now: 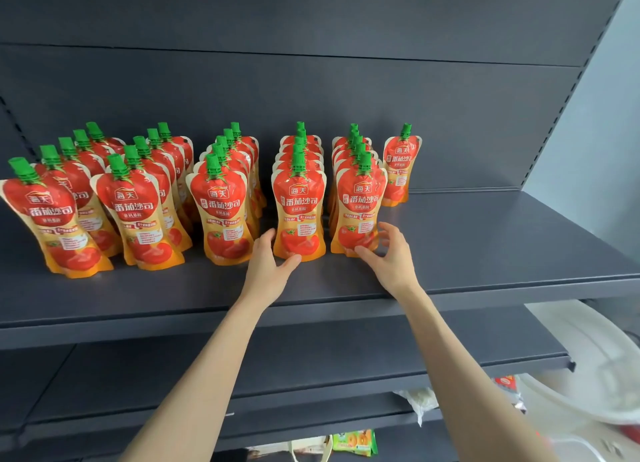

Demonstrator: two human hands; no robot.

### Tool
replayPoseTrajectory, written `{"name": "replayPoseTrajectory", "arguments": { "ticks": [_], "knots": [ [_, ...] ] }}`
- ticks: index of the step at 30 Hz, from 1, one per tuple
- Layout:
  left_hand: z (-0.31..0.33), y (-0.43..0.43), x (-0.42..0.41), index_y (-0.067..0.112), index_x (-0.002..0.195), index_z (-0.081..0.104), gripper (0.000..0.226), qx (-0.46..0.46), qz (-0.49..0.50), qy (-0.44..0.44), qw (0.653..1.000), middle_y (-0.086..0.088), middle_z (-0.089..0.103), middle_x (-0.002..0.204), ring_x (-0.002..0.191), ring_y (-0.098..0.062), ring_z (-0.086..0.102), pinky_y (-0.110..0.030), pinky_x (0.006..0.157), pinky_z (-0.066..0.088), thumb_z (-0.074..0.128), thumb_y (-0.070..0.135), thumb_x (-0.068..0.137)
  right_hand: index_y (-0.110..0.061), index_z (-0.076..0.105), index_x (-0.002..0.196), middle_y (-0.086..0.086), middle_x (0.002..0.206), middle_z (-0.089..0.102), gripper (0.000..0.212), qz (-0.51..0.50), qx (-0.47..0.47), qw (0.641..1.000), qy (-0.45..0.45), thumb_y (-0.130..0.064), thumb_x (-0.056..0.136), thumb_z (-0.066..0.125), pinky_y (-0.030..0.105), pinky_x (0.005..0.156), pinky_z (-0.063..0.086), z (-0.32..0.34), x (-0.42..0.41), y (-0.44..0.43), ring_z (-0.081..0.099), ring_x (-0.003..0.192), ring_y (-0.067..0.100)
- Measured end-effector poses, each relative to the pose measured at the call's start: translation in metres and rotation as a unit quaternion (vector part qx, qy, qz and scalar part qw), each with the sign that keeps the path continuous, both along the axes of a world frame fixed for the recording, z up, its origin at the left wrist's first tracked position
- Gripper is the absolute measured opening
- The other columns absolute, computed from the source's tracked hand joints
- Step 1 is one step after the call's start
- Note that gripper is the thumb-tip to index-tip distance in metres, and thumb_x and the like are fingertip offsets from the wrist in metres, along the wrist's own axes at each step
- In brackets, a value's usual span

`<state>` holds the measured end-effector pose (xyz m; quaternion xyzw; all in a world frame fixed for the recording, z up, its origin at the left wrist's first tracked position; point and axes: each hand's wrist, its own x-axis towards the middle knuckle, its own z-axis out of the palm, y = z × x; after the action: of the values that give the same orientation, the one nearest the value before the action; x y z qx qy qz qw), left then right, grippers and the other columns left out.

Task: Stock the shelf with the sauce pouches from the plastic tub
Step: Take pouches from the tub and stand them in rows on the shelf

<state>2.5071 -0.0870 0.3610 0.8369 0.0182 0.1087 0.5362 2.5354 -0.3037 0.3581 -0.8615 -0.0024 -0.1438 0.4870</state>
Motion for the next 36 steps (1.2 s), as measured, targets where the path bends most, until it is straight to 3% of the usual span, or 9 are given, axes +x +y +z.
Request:
{"name": "replayPoseTrajectory", "arguments": {
  "ticks": [3,7,12,16,21,25,31,34,36],
  "knots": [
    [0.001,-0.004,-0.015,0.013,0.143,0.028,0.067,0.030,0.018,-0.004,0.999,-0.007,0.032,0.147,0.133,-0.026,0.037,-0.038,0.103,0.038,0.064,0.023,0.088,-0.013,0.042,0.135,0.007,0.136,0.050,0.059,-0.030,-0.016,0.999,-0.013,-0.032,0.086,0.068,0.042,0.102,0.042,-0.004,-0.016,0.001,0.044,0.126,0.025],
    [0.004,-0.018,-0.043,0.012,0.134,0.044,0.050,0.054,0.024,-0.064,0.996,-0.005,0.043,0.137,0.125,-0.023,0.045,-0.034,0.101,0.040,0.063,0.018,0.089,-0.011,0.051,0.129,0.005,0.131,0.056,0.043,-0.058,-0.020,0.998,-0.034,-0.027,0.090,0.062,0.036,0.099,0.042,-0.003,-0.049,-0.008,0.050,0.120,0.023],
    [0.010,-0.051,-0.076,0.012,0.117,0.058,0.029,0.070,-0.059,-0.143,0.986,0.010,0.051,0.115,0.111,-0.015,0.052,-0.038,0.098,0.044,0.062,0.010,0.088,-0.011,0.062,0.114,-0.004,0.110,0.063,0.025,-0.099,-0.009,0.993,-0.064,-0.021,0.092,0.060,0.031,0.093,0.042,0.003,-0.105,-0.034,0.055,0.107,0.020],
    [0.005,-0.097,-0.104,0.015,0.111,0.061,0.023,0.066,-0.140,-0.146,0.977,0.009,0.059,0.107,0.103,-0.007,0.056,-0.027,0.093,0.045,0.061,0.011,0.088,-0.014,0.064,0.109,-0.011,0.101,0.060,0.018,-0.142,-0.007,0.988,-0.065,-0.020,0.092,0.060,0.027,0.087,0.044,-0.007,-0.161,-0.073,0.057,0.099,0.014],
    [-0.030,-0.179,-0.157,0.016,0.107,0.063,0.019,0.061,-0.246,-0.087,0.963,0.008,0.064,0.103,0.098,-0.002,0.058,-0.015,0.087,0.044,0.061,0.012,0.088,-0.012,0.066,0.104,-0.003,0.099,0.066,0.014,-0.203,-0.012,0.979,-0.016,-0.015,0.091,0.061,0.026,0.076,0.044,-0.041,-0.242,-0.147,0.061,0.092,0.019],
    [-0.077,-0.252,-0.212,0.019,0.104,0.063,0.019,0.043,-0.303,-0.012,0.952,0.010,0.067,0.098,0.095,0.002,0.059,-0.012,0.083,0.044,0.063,0.009,0.087,-0.009,0.068,0.099,0.001,0.096,0.070,0.011,-0.242,-0.012,0.970,0.033,-0.009,0.090,0.062,0.040,0.083,0.050,-0.079,-0.311,-0.213,0.064,0.091,0.023],
    [-0.132,-0.345,-0.277,0.026,0.100,0.061,0.023,0.052,-0.347,0.068,0.934,0.008,0.066,0.094,0.092,-0.003,0.061,-0.023,0.083,0.047,0.065,0.008,0.086,-0.021,0.068,0.099,-0.018,0.088,0.065,0.010,-0.285,0.005,0.952,0.111,-0.020,0.090,0.062,0.020,0.076,0.047,-0.126,-0.398,-0.301,0.062,0.084,0.006],
    [-0.144,-0.382,-0.292,0.034,0.093,0.058,0.031,0.051,-0.359,0.093,0.927,0.014,0.065,0.091,0.090,0.005,0.058,-0.008,0.076,0.042,0.064,0.005,0.085,-0.018,0.068,0.098,-0.014,0.086,0.065,0.009,-0.300,0.020,0.943,0.141,-0.019,0.090,0.064,0.027,0.078,0.049,-0.142,-0.418,-0.335,0.063,0.084,0.012],
    [-0.152,-0.404,-0.296,0.027,0.095,0.061,0.024,0.062,-0.371,0.102,0.921,0.013,0.065,0.090,0.089,0.007,0.057,-0.002,0.074,0.039,0.064,0.005,0.085,-0.017,0.068,0.098,-0.010,0.087,0.066,0.010,-0.306,0.024,0.939,0.158,-0.018,0.090,0.063,0.033,0.078,0.050,-0.152,-0.422,-0.355,0.064,0.083,0.015]
  ]
}}
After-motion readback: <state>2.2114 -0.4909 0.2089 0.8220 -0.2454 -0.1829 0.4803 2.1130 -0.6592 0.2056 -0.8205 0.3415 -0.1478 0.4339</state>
